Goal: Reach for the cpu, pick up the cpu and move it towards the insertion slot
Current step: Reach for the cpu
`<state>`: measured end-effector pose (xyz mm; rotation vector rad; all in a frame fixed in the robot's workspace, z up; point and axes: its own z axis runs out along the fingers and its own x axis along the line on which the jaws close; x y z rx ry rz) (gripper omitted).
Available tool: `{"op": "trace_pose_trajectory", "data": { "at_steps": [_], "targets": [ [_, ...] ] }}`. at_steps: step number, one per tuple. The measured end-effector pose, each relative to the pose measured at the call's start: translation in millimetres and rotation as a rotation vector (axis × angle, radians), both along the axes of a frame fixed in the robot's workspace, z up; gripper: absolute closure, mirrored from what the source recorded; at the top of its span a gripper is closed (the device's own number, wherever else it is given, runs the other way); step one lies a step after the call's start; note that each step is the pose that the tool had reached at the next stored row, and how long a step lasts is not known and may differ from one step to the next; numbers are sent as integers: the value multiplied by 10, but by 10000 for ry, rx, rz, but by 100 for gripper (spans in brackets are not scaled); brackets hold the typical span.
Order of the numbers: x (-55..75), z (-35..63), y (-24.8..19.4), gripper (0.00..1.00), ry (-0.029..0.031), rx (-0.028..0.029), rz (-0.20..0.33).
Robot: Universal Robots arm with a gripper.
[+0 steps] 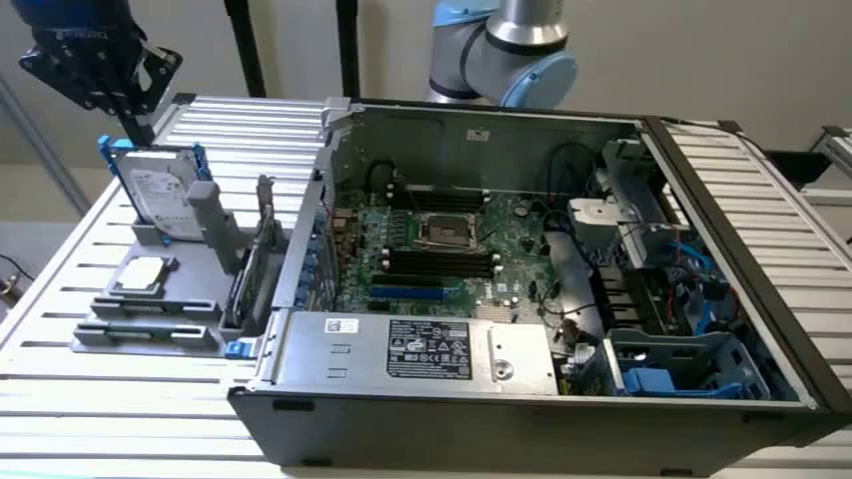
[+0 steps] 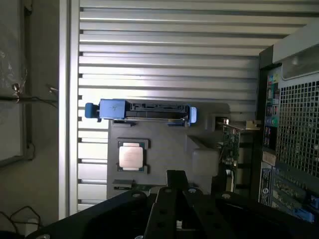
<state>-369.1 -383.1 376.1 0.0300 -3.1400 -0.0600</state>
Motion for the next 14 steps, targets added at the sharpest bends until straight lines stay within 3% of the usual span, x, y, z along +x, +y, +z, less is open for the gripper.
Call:
{"op": "trace_pose_trajectory", "data": {
  "at_steps": [10,14],
  "targets": [
    [-1,0,0,89,0,0,0],
    [-114,0,-4,89,-1,0,0]
  ]
}}
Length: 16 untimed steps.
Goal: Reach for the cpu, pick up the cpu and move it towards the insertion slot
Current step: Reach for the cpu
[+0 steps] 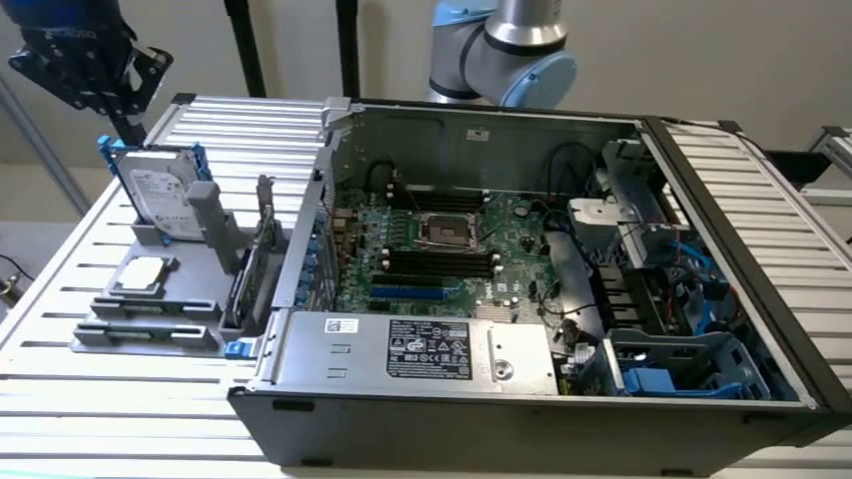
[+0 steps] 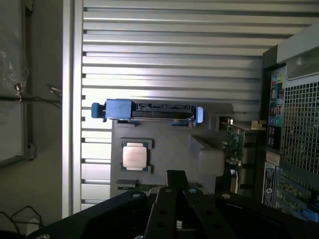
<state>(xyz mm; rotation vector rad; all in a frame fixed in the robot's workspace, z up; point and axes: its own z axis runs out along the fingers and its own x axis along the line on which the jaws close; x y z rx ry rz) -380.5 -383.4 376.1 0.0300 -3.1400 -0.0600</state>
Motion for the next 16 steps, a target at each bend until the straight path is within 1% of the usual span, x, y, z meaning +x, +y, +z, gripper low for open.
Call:
{"op": "trace_pose_trajectory", "data": {
  "at_steps": [13,16],
  "targets": [
    [-593,-4,-71,89,0,0,1],
    [-606,-4,-72,89,0,1,1]
  ]
}}
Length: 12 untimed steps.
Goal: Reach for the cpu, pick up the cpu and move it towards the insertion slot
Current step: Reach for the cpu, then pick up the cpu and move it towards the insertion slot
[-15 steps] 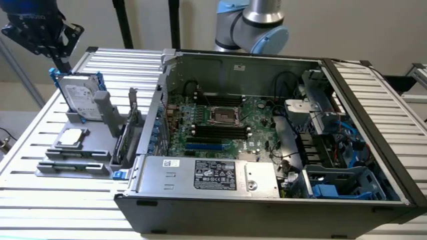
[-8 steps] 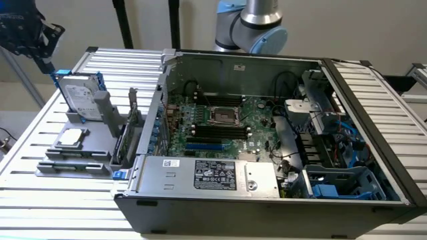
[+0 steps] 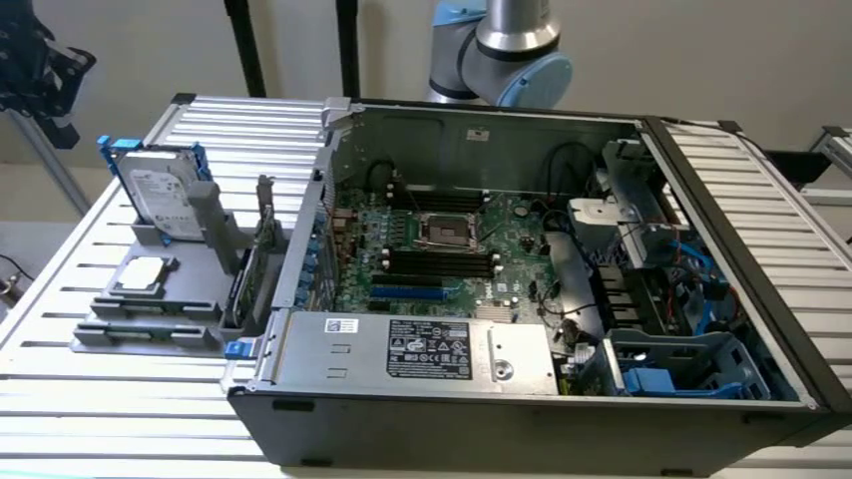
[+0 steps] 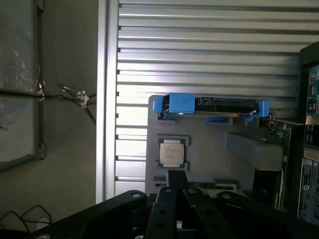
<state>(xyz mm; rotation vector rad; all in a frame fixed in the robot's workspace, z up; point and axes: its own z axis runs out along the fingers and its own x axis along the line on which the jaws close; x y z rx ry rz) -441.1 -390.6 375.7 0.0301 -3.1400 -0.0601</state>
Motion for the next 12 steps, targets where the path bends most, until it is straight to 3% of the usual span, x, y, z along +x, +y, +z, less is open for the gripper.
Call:
{"op": "trace_pose_trajectory", "data": {
  "at_steps": [12],
  "targets": [
    [-1,0,0,89,0,0,0]
  ]
}}
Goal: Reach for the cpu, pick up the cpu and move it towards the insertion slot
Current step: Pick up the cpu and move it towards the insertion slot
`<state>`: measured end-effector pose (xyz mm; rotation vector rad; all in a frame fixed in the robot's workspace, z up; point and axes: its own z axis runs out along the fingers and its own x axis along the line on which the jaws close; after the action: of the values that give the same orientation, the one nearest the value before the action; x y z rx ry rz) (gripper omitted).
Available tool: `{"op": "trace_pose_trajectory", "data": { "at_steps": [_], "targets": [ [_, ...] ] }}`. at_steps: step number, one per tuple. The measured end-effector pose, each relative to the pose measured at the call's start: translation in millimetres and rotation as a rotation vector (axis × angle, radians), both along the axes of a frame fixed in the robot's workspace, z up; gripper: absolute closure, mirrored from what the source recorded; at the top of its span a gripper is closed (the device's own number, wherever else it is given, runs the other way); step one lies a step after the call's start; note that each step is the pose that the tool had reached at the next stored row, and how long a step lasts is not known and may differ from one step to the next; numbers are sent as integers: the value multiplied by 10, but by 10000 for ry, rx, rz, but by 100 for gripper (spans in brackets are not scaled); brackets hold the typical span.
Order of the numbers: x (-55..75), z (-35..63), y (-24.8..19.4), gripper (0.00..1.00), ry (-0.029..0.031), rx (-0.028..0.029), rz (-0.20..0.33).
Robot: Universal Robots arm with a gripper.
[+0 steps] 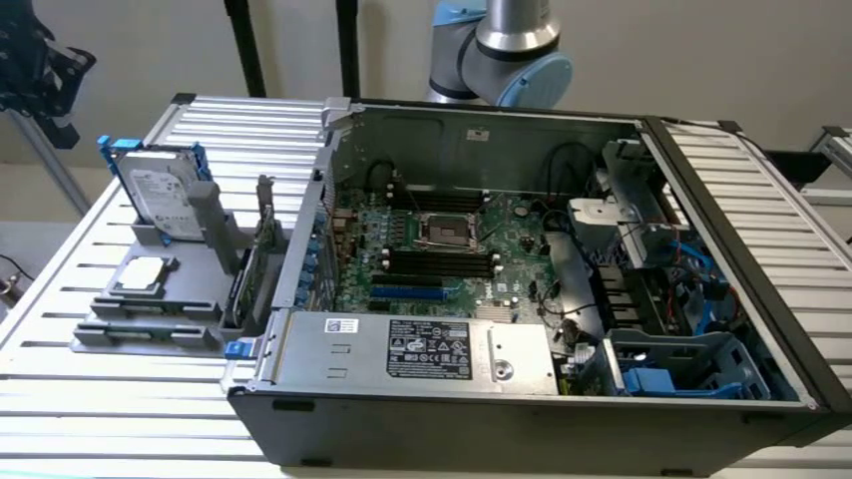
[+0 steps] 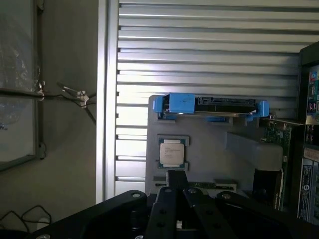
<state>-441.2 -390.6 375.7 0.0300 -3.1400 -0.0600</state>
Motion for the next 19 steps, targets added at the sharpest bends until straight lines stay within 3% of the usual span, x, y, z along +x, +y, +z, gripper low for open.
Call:
{"op": "trace_pose_trajectory", "data": {
  "at_steps": [4,6,7,8,10,13,14,19],
  "targets": [
    [0,0,0,88,0,0,0],
    [0,0,0,82,0,0,0],
    [0,0,0,70,0,0,0],
    [0,0,0,70,0,0,0],
    [0,0,0,58,0,0,0],
    [0,0,0,53,2,-1,0],
    [0,-2,0,41,2,-1,-1],
    [1,-46,0,35,-1,1,-2]
  ]
}}
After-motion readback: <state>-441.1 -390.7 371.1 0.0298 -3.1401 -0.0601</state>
